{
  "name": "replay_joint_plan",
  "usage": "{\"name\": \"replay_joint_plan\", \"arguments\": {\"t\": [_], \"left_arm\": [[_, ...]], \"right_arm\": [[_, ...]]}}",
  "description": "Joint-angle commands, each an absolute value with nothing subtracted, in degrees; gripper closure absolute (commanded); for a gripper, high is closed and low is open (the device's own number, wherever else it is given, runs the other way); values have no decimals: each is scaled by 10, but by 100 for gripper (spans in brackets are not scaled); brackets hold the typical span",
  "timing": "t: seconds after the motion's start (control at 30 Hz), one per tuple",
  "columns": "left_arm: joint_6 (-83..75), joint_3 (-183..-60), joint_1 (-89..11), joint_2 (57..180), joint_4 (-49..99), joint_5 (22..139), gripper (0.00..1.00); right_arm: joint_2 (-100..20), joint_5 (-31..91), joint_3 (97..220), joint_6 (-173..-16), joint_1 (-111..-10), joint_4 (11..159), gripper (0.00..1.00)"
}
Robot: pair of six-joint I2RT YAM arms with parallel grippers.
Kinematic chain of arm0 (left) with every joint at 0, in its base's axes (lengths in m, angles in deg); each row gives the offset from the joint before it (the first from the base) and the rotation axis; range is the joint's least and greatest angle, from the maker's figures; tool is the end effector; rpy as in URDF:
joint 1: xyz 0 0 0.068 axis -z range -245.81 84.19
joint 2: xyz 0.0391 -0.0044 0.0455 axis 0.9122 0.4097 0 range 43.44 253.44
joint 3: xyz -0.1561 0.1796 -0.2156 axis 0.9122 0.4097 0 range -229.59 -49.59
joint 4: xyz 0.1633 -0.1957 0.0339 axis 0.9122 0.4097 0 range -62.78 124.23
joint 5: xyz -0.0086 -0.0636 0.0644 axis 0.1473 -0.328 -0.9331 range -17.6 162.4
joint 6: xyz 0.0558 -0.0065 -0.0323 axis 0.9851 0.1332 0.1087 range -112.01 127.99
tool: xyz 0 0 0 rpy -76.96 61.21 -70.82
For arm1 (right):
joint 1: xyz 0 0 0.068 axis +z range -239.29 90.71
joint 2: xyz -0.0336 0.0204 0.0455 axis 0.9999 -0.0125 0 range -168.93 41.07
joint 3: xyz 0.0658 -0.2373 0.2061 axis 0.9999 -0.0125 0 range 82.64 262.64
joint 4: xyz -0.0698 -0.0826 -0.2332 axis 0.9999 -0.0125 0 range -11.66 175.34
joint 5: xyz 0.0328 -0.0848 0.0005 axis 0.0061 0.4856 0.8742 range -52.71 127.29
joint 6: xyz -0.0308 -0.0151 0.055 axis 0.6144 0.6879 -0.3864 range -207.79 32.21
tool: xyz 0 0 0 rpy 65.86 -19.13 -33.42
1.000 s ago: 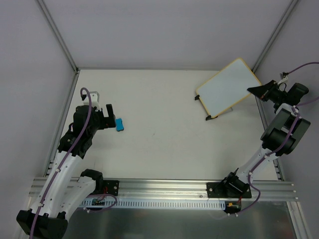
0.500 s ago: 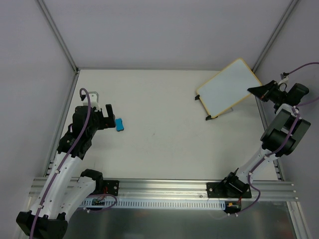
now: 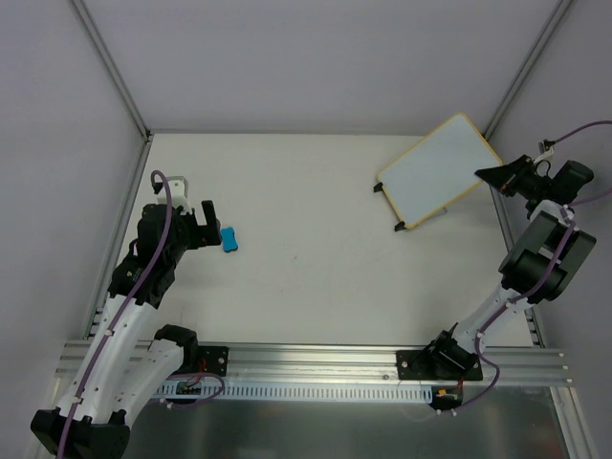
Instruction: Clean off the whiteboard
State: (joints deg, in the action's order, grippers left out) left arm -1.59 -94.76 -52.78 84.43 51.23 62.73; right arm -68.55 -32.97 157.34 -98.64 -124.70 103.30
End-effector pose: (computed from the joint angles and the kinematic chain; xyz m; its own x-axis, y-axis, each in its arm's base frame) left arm 0.1337 -0.0222 0.3546 -0.3372 -0.0904 -0.9371 0.0123 0.9949 -0.1004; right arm 0.3893 -0.2185 0.2940 -0.3347 0.3162 -0.8877 -0.4835 0.7510 0.4498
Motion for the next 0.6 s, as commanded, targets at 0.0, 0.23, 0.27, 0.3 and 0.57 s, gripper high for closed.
{"name": "replay_joint_plan", "arguments": {"t": [0.0, 0.23, 0.27, 0.3, 0.57], "left_arm": [[-12, -945, -530, 837, 510, 627, 1], [-11, -945, -530, 839, 510, 626, 1], [-11, -945, -531, 839, 510, 626, 1], [-12, -945, -530, 839, 510, 626, 1], [-12, -945, -531, 838, 510, 628, 1]], "right_arm": [[-649, -345, 1564, -992, -1267, 1055, 100], [-657, -348, 1558, -987, -1273, 1055, 88], [-657, -347, 1557, -987, -1273, 1054, 86], [-657, -347, 1557, -986, -1273, 1055, 85], [-655, -345, 1558, -983, -1273, 1054, 72]]}}
